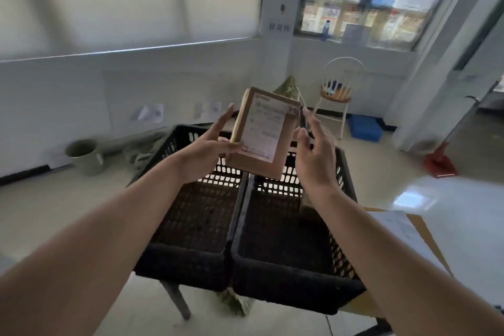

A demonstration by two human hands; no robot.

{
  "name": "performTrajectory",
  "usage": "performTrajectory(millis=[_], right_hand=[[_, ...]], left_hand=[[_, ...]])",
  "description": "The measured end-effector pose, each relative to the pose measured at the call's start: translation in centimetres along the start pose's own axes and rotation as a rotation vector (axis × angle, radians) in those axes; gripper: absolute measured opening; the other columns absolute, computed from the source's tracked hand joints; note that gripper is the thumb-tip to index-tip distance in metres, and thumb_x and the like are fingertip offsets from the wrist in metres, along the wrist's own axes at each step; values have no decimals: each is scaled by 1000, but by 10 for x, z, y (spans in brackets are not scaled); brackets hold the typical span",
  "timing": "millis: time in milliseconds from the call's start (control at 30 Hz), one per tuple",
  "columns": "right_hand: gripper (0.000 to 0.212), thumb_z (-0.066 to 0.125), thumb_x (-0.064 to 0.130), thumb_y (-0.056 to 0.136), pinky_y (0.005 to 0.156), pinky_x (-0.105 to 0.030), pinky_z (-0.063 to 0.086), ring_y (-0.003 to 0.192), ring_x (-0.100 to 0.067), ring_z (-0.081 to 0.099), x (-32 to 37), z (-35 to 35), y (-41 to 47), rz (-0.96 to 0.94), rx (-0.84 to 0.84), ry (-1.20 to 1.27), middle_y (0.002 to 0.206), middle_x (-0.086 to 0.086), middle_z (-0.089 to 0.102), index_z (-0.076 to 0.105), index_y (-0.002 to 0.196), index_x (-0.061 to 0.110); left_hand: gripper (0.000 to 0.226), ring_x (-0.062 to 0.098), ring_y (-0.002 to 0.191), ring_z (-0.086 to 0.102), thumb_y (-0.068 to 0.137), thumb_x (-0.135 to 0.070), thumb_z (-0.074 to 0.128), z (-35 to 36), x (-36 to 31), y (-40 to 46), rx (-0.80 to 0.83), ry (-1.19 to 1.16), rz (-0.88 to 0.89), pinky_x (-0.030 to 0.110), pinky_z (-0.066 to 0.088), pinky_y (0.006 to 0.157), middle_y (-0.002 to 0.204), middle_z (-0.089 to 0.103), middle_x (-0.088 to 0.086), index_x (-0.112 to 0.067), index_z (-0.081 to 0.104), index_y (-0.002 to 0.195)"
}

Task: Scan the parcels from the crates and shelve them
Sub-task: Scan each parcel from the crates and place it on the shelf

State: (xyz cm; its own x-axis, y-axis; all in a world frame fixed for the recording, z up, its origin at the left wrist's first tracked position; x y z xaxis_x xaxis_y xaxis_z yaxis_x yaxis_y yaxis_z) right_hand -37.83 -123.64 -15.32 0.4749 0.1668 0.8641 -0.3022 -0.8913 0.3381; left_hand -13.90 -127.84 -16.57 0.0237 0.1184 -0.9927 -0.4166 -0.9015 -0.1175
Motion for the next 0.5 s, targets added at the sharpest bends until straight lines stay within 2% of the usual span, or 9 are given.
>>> performTrajectory(millis=[33, 133, 200, 233, 300, 333, 433, 500], right_hand=[[47, 43, 33, 115, 103, -13, 34, 109, 13, 43, -1, 2, 2, -9, 29, 56, 139, 11, 42, 42, 159, 47], [45, 42, 37, 115, 116, -40, 43, 119, 2, 45, -4, 12, 1, 5, 133, 199, 132, 15, 40, 43, 157, 54], [42, 41, 43, 114, 113, -50, 50, 120, -8, 54, -2, 20, -5, 4, 197, 281, 128, 13, 45, 46, 153, 58], [42, 41, 46, 113, 110, -48, 53, 119, -11, 57, 0, 22, -9, -11, 225, 316, 128, 9, 47, 47, 152, 58], [42, 40, 43, 114, 104, -31, 54, 115, -6, 55, 7, 28, -22, -29, 301, 352, 124, 11, 46, 47, 154, 54], [43, 40, 40, 115, 103, -26, 53, 115, -5, 53, 12, 31, -31, -39, 345, 369, 121, 13, 43, 47, 155, 53], [43, 40, 38, 115, 108, -45, 55, 118, -13, 53, 32, 43, -66, -48, 479, 436, 121, 12, 42, 47, 154, 55], [44, 39, 35, 116, 102, -49, 59, 121, -18, 56, 48, 53, -96, -44, 590, 507, 127, 5, 43, 47, 154, 55]], left_hand=[[98, 37, 132, 62, 91, -15, 78, 3, 1, -8, -15, -29, 11, 59, 26, 124, 136, 68, 21, -72, 25, 151], [96, 40, 134, 60, 98, -6, 68, 20, 0, -39, -61, -103, 47, 59, 36, 121, 145, 62, 21, -58, 17, 160], [92, 39, 137, 57, 98, -8, 67, 33, -1, -62, -89, -99, 72, 59, 39, 119, 149, 60, 18, -55, 20, 161], [91, 37, 137, 58, 98, -9, 68, 38, 0, -75, -121, -88, 78, 59, 40, 118, 148, 61, 17, -54, 21, 161], [86, 32, 133, 62, 97, -10, 69, 47, 1, -105, -244, -59, 94, 59, 45, 114, 142, 66, 12, -52, 28, 160], [82, 28, 130, 64, 96, -13, 69, 51, 2, -121, -327, -30, 106, 58, 49, 111, 139, 67, 8, -52, 32, 158], [67, 20, 122, 69, 101, -16, 65, 63, 2, -173, -589, 103, 162, 53, 59, 99, 136, 65, -10, -44, 39, 156], [55, 21, 120, 70, 107, -16, 58, 67, 4, -212, -739, 186, 197, 45, 63, 91, 132, 66, -18, -41, 43, 154]])
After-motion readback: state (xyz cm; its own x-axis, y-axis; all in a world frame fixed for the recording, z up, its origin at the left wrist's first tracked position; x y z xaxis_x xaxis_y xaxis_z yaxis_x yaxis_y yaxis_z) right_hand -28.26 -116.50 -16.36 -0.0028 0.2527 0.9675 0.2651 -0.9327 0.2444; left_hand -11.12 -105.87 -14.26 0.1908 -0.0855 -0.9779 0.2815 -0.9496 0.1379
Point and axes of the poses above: each hand's wrist, its own y-axis towards the middle knuckle, its own z-axis out of the palm, x = y × z, the point moved 3 cm from there along y, towards the middle knuckle
